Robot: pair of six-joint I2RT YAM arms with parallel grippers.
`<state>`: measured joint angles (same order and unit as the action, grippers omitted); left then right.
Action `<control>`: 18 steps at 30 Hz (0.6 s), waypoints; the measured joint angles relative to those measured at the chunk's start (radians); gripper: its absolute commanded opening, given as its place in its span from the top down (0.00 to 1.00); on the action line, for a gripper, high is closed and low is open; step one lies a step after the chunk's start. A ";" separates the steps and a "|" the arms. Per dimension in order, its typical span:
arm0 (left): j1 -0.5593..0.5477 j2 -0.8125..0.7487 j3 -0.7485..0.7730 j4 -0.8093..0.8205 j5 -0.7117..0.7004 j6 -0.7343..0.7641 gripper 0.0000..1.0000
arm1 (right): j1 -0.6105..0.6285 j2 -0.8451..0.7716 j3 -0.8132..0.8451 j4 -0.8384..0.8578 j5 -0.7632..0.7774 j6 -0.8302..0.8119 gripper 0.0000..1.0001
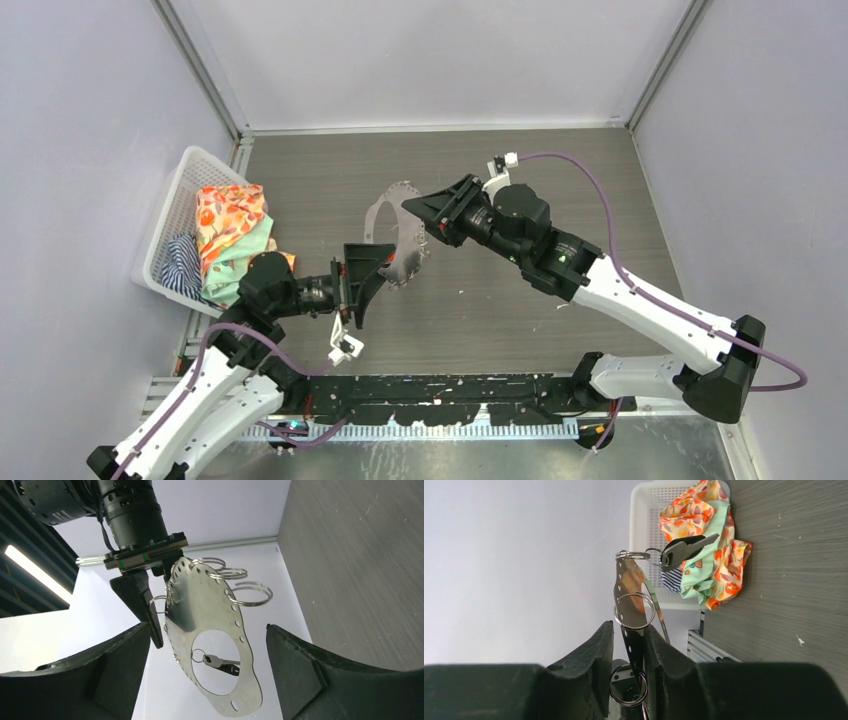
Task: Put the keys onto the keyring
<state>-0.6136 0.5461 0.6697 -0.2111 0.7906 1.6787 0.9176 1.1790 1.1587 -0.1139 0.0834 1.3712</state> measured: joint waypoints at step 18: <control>0.000 -0.010 0.007 0.105 0.054 -0.042 1.00 | -0.010 -0.028 -0.062 0.050 -0.038 0.047 0.75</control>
<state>-0.6132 0.5365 0.6769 -0.1062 0.8448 1.6367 0.9077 1.1511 1.0969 -0.0643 0.0452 1.4178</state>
